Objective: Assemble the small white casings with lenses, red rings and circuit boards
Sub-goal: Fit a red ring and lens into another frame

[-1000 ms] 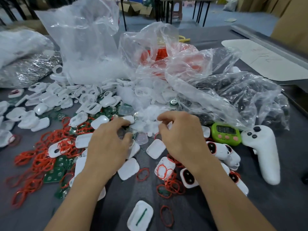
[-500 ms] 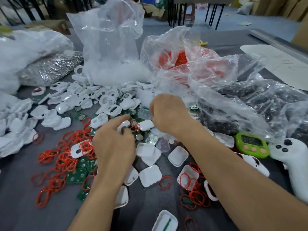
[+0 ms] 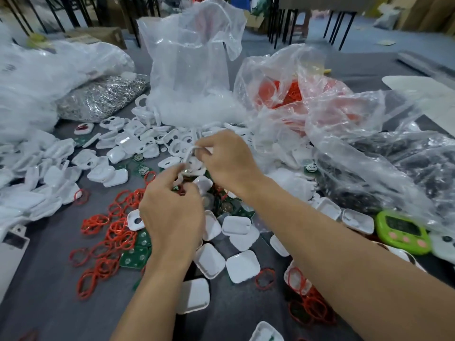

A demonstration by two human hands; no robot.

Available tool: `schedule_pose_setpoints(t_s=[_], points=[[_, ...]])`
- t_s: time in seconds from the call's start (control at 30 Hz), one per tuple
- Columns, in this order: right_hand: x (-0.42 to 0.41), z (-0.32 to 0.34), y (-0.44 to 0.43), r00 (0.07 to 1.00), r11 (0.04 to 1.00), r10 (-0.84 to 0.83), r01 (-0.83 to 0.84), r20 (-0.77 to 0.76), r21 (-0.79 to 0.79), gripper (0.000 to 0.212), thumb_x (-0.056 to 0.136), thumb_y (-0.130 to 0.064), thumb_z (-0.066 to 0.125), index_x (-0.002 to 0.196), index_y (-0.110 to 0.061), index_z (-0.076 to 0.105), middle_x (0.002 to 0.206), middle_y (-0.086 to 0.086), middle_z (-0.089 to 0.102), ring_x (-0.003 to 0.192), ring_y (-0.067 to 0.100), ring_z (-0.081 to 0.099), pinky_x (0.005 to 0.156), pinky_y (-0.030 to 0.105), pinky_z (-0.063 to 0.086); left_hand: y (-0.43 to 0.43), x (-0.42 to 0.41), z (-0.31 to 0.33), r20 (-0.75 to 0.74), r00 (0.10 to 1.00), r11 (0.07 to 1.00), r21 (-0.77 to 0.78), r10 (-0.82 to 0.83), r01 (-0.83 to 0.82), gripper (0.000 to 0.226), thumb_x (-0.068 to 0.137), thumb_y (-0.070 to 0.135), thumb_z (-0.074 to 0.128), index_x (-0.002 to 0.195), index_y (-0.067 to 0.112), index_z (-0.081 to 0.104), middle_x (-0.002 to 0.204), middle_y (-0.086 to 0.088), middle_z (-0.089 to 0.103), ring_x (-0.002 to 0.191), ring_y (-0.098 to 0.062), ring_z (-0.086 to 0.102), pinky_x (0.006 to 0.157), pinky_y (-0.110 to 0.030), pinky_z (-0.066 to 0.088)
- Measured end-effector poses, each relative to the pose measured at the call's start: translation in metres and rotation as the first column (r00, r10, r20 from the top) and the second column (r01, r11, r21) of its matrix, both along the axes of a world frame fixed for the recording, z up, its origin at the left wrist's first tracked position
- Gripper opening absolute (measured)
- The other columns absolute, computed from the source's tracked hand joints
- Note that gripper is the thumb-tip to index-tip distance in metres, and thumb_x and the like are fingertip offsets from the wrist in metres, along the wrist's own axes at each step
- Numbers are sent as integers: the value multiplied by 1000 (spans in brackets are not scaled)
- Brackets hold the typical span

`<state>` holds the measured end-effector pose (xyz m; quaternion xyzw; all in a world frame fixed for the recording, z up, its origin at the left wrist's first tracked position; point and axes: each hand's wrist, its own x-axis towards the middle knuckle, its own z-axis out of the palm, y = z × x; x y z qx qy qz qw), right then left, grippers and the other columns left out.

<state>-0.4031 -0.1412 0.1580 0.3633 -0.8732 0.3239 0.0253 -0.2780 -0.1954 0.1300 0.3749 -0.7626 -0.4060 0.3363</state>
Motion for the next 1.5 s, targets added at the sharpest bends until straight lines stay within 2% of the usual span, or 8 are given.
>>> schedule_pose_setpoints(t_s=[0.1,0.3,0.4,0.57,0.8,1.03,1.33,1.5], points=[[1,14,31,994,997,-27,35,102,-70,38,98,-24,63,67,-3,57,54,2,46,56,20,40,63,40,42,9,2,6,-21,989,989,-46,-144,143,54,92,36,65,143,44,51,139,13,60,124,-7,56,101,-30,45],[19,33,102,979,978,94,-125,180,165,15,93,-31,72,82,-25,80,57,-10,64,55,3,59,52,13,42,29,-2,6,-230,779,723,289,-584,627,36,97,11,61,110,41,77,67,-5,59,67,-14,62,63,-31,62],[18,30,122,963,999,-40,38,266,16,11,92,-28,73,86,-26,81,72,-10,75,68,7,70,66,22,58,24,-7,8,-278,877,770,423,-392,478,38,97,-7,57,97,24,78,70,-1,69,62,-12,65,59,-29,62],[29,15,107,973,972,14,-67,230,225,30,93,-4,62,94,-25,83,87,-6,78,76,12,72,73,20,57,0,-5,13,-440,898,662,681,27,314,20,91,-9,52,87,8,62,80,-9,77,58,-16,70,43,-20,48],[41,-8,69,995,985,36,-51,94,164,34,88,-5,67,116,-21,77,98,3,77,94,24,68,83,36,55,-1,-3,13,-469,883,660,670,24,339,20,88,-8,53,94,9,63,72,-8,73,50,-15,59,43,-20,42],[34,-17,52,993,957,-12,45,-116,286,16,85,-6,68,94,-13,77,92,8,71,86,27,64,78,35,54,2,-4,14,-417,908,688,667,27,286,34,88,-12,47,82,11,71,71,-9,72,50,-16,59,41,-21,40],[45,-8,102,930,921,-299,340,213,-190,12,79,-18,77,69,-25,79,60,-15,68,61,2,60,55,11,43,15,-8,4,-340,913,802,467,-224,371,33,90,-4,66,82,25,77,73,6,74,61,-7,65,52,-22,55],[61,-13,117,890,865,-423,452,168,-219,12,78,-21,76,66,-24,77,62,-11,68,64,10,63,61,25,50,40,-7,5,-355,846,694,486,-399,531,30,90,1,72,78,28,80,72,-1,71,63,-12,64,52,-23,55]])
